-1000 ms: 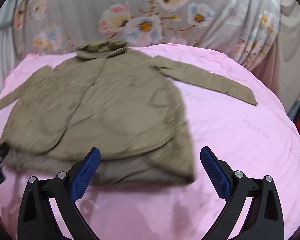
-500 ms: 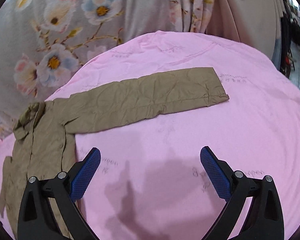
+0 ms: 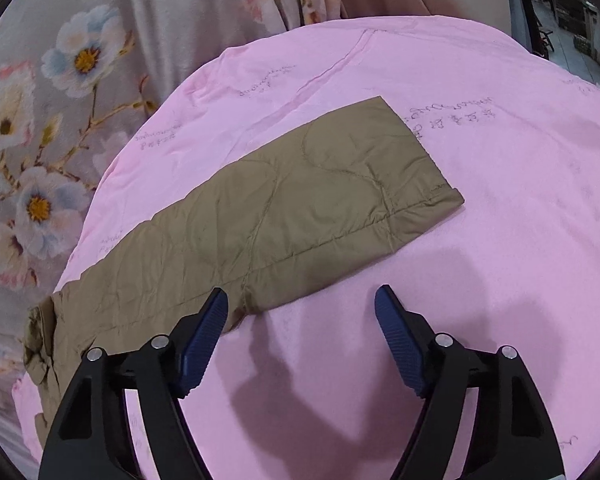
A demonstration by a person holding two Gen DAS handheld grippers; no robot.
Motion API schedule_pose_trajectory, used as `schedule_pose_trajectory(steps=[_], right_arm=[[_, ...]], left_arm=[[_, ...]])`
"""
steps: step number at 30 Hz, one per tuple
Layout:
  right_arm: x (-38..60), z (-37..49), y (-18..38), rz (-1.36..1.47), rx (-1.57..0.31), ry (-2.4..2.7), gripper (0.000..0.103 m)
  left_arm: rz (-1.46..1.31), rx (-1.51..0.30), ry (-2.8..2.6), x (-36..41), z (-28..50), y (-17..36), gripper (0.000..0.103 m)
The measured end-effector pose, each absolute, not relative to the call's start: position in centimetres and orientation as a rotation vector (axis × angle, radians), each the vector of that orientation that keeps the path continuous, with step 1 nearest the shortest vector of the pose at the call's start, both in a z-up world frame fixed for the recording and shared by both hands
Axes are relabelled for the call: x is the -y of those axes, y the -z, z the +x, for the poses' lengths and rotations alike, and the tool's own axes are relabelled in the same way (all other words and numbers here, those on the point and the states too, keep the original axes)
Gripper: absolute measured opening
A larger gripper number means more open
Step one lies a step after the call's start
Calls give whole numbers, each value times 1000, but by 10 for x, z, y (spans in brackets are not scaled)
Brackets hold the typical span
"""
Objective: Fold large clothes
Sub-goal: 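Move the right tool over the jacket sleeve cuff, then grasp the sleeve cuff with the right tool and lift it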
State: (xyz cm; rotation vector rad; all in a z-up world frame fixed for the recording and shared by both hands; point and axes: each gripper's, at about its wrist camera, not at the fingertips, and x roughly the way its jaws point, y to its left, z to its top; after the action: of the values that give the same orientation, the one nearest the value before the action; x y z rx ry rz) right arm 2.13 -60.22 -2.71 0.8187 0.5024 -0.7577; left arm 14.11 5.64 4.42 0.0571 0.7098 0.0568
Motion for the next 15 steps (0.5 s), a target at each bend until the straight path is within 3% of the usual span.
schedule_pose_trajectory(steps=[2,5,8,15], right_arm=[[605,28,24,808,-500,779,44],[612,40,19,815,-502,798,14],[605,54,-4,776,-469,785,6],[460,133,-129,354,-346,504,5]], left_arm=[[60,-716,-53,-55,143,-42,98],[65,-723,-52,-54,145,-39,98],[71,-723,-53,-54,148,-39,98],[59,-729,-67,-61,157,-41,98]])
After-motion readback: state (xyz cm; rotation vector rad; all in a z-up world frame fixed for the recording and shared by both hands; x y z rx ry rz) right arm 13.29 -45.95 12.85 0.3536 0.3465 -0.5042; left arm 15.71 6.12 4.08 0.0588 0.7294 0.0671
